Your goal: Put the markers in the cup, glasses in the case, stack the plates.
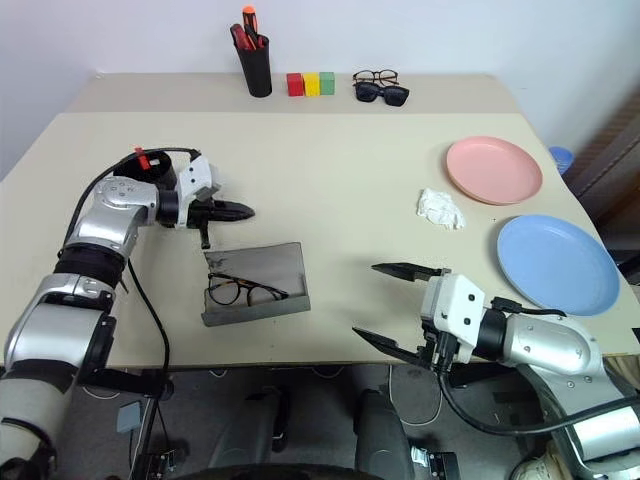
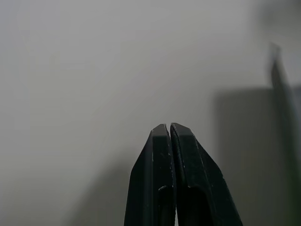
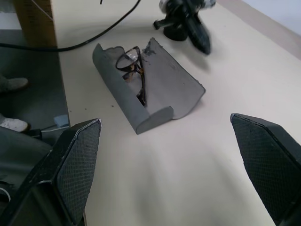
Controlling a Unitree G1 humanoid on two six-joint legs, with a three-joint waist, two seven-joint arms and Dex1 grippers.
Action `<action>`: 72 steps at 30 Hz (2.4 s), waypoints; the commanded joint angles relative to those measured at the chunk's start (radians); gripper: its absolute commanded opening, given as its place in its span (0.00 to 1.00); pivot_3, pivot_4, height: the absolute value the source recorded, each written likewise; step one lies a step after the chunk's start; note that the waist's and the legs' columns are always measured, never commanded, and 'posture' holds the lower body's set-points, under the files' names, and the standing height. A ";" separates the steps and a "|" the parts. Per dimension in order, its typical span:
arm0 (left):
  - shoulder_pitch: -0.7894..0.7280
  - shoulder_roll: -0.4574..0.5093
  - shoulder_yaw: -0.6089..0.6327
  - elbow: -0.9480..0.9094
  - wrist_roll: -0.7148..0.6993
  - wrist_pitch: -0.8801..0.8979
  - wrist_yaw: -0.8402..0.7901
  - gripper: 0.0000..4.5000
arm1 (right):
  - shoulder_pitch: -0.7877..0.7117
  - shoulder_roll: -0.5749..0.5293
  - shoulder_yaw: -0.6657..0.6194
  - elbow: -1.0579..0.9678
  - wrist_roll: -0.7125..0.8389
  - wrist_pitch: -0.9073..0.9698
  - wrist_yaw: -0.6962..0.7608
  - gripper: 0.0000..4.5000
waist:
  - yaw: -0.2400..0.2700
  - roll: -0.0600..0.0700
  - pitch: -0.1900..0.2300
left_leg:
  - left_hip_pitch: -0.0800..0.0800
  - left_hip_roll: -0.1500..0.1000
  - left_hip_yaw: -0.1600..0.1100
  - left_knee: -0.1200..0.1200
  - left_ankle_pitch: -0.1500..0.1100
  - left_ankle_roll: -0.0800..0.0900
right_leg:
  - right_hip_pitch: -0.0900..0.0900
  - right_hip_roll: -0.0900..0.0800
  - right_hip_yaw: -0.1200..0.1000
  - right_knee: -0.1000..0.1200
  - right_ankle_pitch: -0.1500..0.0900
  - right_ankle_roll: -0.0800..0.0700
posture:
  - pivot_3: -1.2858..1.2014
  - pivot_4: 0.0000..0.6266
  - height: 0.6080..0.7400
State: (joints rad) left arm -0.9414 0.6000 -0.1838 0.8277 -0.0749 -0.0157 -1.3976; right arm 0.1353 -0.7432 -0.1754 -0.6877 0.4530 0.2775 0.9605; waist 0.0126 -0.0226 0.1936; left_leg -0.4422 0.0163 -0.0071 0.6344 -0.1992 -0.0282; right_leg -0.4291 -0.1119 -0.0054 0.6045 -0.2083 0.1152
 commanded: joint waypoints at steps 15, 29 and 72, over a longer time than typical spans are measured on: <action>0.165 0.175 0.000 -0.606 -0.175 0.364 0.011 0.01 | -0.107 0.008 0.054 0.090 -0.007 -0.029 -0.022 1.00 | 0.003 0.000 0.000 | 0.001 0.000 -0.001 0.004 0.000 0.000 | 0.002 0.000 0.000 0.001 0.000 0.000 | 0.52 0.24 1.00; 0.201 0.136 -0.085 -0.611 -0.041 0.328 0.054 0.01 | -0.110 0.005 0.063 0.083 -0.008 -0.018 -0.034 1.00 | 0.000 0.000 0.000 | 0.001 0.000 -0.001 0.006 -0.001 0.001 | 0.002 0.000 0.000 0.004 0.000 0.000 | 0.52 0.24 1.00; 0.426 0.248 -0.188 -0.909 -0.040 0.375 -0.048 0.01 | -0.027 0.016 0.016 0.207 -0.177 0.086 -0.280 1.00 | -0.001 0.016 -0.018 | 0.004 0.000 -0.001 0.007 -0.002 0.002 | 0.005 -0.001 0.000 0.005 -0.003 0.004 | 0.52 0.24 1.00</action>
State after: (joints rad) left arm -0.5585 0.8450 -0.3094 -0.0989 -0.1389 0.3441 -1.4212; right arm 0.1099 -0.7319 -0.1333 -0.4717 0.2776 0.3842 0.6815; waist 0.0119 -0.0064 0.1759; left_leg -0.4385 0.0164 -0.0075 0.6418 -0.2011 -0.0255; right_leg -0.4246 -0.1127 -0.0052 0.6099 -0.2117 0.1193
